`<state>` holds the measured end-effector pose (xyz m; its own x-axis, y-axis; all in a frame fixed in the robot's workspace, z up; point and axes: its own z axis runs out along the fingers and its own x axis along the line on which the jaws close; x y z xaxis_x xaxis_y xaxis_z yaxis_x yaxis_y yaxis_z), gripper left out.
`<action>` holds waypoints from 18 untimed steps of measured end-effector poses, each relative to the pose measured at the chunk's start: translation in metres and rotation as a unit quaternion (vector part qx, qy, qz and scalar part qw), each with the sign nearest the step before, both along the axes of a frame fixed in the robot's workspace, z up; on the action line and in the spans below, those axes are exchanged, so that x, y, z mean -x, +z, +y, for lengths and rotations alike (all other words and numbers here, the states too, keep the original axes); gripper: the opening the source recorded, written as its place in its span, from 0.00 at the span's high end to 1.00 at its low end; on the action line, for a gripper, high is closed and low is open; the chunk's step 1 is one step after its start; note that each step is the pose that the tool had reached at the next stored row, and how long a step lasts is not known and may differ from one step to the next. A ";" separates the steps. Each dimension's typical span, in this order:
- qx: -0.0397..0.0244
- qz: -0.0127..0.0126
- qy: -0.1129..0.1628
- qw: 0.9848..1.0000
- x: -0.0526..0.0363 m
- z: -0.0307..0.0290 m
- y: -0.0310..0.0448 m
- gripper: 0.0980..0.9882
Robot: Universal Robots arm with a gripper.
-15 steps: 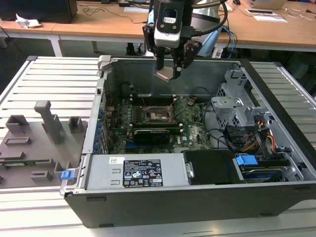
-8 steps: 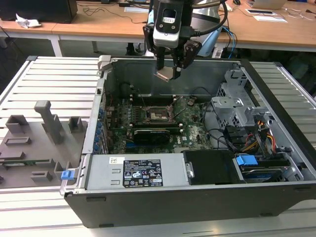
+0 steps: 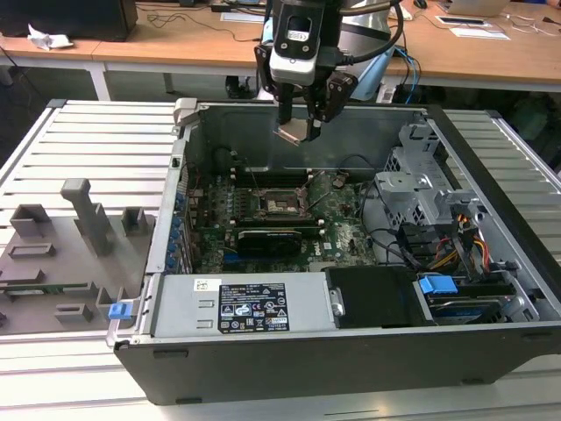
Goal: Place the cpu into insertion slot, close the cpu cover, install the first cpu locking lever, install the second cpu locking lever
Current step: 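Place the cpu into insertion slot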
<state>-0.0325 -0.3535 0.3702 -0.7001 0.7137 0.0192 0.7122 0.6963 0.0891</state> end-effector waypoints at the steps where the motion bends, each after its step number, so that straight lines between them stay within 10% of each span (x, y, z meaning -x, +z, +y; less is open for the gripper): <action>1: 0.000 0.000 -0.001 1.000 0.0000 0.0000 0.0000 0.52; 18: 0.000 0.000 -0.027 1.000 0.0002 0.0000 -0.0004 0.52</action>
